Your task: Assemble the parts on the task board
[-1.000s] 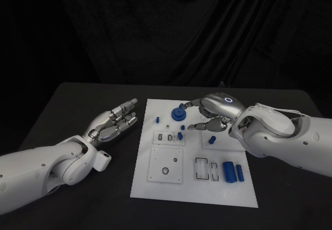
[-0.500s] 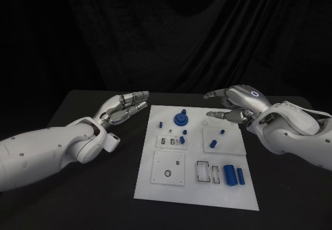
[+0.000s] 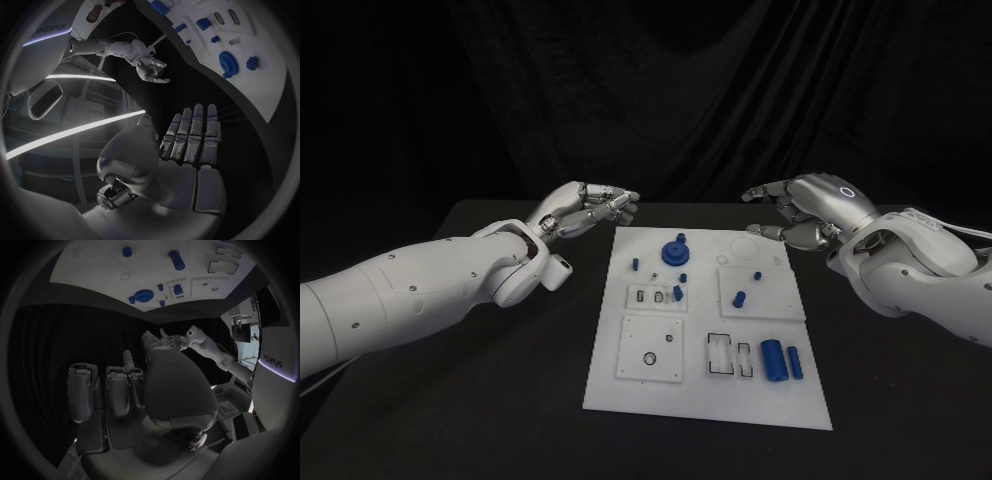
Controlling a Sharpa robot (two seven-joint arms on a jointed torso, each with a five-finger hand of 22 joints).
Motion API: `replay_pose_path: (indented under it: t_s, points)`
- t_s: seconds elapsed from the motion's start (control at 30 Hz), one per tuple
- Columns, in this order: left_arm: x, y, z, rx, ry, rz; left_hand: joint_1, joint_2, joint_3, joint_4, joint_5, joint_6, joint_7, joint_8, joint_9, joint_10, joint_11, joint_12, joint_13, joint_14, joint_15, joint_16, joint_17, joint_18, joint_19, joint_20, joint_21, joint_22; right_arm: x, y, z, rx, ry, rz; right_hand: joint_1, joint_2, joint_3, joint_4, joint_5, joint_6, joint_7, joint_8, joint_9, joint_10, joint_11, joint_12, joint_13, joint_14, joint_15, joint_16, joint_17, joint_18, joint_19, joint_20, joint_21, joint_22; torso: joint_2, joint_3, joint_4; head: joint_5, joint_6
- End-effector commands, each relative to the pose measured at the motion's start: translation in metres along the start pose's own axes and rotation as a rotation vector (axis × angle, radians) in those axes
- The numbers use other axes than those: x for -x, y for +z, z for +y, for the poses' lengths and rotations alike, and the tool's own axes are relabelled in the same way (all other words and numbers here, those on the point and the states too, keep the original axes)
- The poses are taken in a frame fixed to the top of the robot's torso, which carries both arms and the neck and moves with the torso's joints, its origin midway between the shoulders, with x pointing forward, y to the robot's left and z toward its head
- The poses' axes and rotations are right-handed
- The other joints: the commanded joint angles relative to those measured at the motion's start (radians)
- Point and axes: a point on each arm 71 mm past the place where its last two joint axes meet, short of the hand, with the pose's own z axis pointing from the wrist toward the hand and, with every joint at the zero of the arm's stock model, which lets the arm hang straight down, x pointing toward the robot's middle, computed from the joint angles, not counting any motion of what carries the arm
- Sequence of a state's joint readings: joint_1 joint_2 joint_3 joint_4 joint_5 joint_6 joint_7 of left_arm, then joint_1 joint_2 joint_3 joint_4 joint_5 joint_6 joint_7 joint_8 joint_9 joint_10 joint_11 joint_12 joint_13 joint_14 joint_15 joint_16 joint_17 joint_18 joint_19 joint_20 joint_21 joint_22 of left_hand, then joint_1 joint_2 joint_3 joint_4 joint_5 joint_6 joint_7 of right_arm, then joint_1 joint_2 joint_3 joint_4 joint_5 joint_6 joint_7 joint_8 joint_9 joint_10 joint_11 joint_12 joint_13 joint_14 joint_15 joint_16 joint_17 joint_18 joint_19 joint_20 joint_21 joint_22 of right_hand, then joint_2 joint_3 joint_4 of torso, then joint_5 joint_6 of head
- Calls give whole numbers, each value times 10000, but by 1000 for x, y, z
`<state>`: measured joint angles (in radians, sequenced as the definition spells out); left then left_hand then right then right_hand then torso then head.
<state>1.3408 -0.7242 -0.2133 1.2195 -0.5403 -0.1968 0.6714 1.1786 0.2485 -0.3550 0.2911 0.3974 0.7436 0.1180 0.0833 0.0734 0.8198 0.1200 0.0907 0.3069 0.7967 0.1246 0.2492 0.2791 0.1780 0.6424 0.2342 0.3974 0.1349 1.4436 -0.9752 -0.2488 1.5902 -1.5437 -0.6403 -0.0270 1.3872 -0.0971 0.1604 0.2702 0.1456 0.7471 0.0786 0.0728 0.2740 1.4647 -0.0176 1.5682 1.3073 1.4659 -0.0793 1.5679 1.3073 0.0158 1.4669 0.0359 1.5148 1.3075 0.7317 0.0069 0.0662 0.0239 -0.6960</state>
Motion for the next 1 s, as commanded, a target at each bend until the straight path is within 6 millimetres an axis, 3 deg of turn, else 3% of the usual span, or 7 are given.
replay_pose_path:
  t_s: [0.03,0.13,0.37,0.43,0.47,0.6,1.0]
  points:
    - [1,1,-10,-1621,142,143,169,62,17,5,12,-60,-3,-73,-38,-84,3,-179,76,-221,-17,16,-54,16,-115,-32,-94,-80,-3,0,-1,-45,87,3,34,107,54,-19,116,82,6,32,-28,1061,64,26,2635,1049,101,29,2635,-11,717,76,11,2440,-167,96,-82,25,-22]
    - [0,2,-10,-1389,349,-95,3068,77,1440,-1445,893,537,75,-11,30,160,152,-118,259,357,97,656,142,40,410,74,215,35,-4,-1,-2,-89,96,63,71,146,63,-53,263,116,15,23,-57,1061,71,26,2635,1049,107,29,2635,-10,716,81,9,2439,-202,114,-130,106,-73]
    - [-22,4,-12,151,1364,56,3598,-711,1661,-268,-733,1385,549,150,70,2220,-154,3001,2135,2184,-661,5662,2910,-55,2888,-690,2839,1492,-7,-4,-5,-267,97,220,87,194,61,-82,410,314,34,85,-66,1061,84,26,2635,1049,116,29,2635,-8,713,88,3,2436,-290,123,-198,172,-219]
    - [-33,5,-15,511,2376,600,3200,-530,1724,-142,-1204,1911,261,382,139,1997,-586,5604,4280,4093,-1114,9666,6820,-94,3741,-1125,4498,2575,-8,-4,-5,-335,95,321,100,224,67,-100,450,423,45,119,-62,1061,91,26,2635,1049,122,29,2635,-7,710,93,-2,2435,-347,144,-244,219,-307]
    - [-39,5,-17,600,2896,844,3143,-749,1684,0,-1464,2177,153,520,219,4449,-678,9813,7864,6099,-1253,11804,10054,-77,4144,-1238,5407,3401,-9,-3,-5,-360,94,370,110,241,72,-114,460,479,52,135,-62,1061,97,26,2635,1049,126,29,2635,-7,711,96,-1,2435,-362,145,-267,244,-352]
    - [-54,8,-21,1298,4243,1497,1790,-689,1396,-81,-2305,2975,-233,999,684,6563,-1039,13392,11154,7738,-1539,13213,12910,-632,6186,-1560,8743,8038,-11,-3,-5,-431,97,518,161,310,100,-175,469,671,66,193,-49,1061,108,26,2635,1049,138,29,2635,-7,711,106,-1,2435,-389,150,-323,294,-457]
    - [-96,19,-12,5590,5480,3761,-295,-556,1130,-19,-2700,3083,-1223,4744,5950,7422,-1926,14623,12445,7741,-2417,13216,12917,-1161,7653,-2345,10666,11532,-15,-2,-6,-700,71,967,203,422,139,-280,468,1102,67,326,1,1061,114,26,2635,1049,144,29,2635,-6,710,117,-4,2433,-473,155,-299,223,-708]
